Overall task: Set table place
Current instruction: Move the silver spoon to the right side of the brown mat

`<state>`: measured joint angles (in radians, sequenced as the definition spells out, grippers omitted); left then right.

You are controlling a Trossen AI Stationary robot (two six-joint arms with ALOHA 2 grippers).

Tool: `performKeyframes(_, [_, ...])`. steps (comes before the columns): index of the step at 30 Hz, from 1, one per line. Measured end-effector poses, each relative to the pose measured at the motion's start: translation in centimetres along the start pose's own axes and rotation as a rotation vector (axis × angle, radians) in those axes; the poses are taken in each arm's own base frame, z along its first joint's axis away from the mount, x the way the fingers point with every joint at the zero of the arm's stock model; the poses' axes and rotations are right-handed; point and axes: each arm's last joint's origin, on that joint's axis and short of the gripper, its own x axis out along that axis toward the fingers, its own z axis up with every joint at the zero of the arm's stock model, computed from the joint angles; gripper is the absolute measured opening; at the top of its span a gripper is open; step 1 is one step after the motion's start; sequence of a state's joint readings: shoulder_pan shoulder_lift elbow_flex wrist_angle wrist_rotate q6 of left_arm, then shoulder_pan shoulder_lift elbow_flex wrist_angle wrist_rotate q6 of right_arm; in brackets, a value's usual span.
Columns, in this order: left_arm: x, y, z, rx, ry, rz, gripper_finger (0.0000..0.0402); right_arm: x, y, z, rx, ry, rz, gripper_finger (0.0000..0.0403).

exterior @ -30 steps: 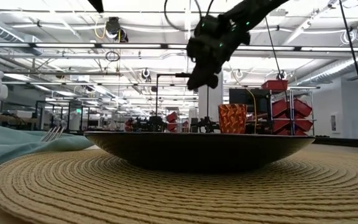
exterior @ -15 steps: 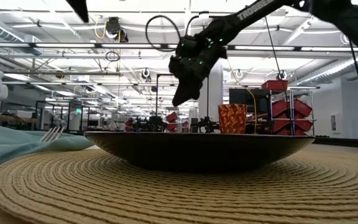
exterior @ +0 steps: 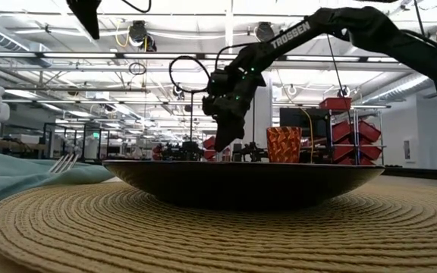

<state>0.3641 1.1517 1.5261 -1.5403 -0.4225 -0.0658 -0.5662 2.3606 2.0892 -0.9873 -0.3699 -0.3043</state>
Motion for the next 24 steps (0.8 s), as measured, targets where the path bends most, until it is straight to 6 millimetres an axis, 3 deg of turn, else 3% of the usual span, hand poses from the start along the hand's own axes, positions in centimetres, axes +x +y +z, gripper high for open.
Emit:
performKeyframes(12, [-0.5,0.3,-0.4,-0.022,-0.036,-0.001,0.0055,-0.5,-1.7,-0.9,0.105,0.032,-0.008,0.0082])
performKeyframes(24, [-0.5,0.2,-0.3,-0.052,-0.038,-0.032,0.0055,0.0,-0.7,-1.3,0.043,0.067,0.089,0.0082])
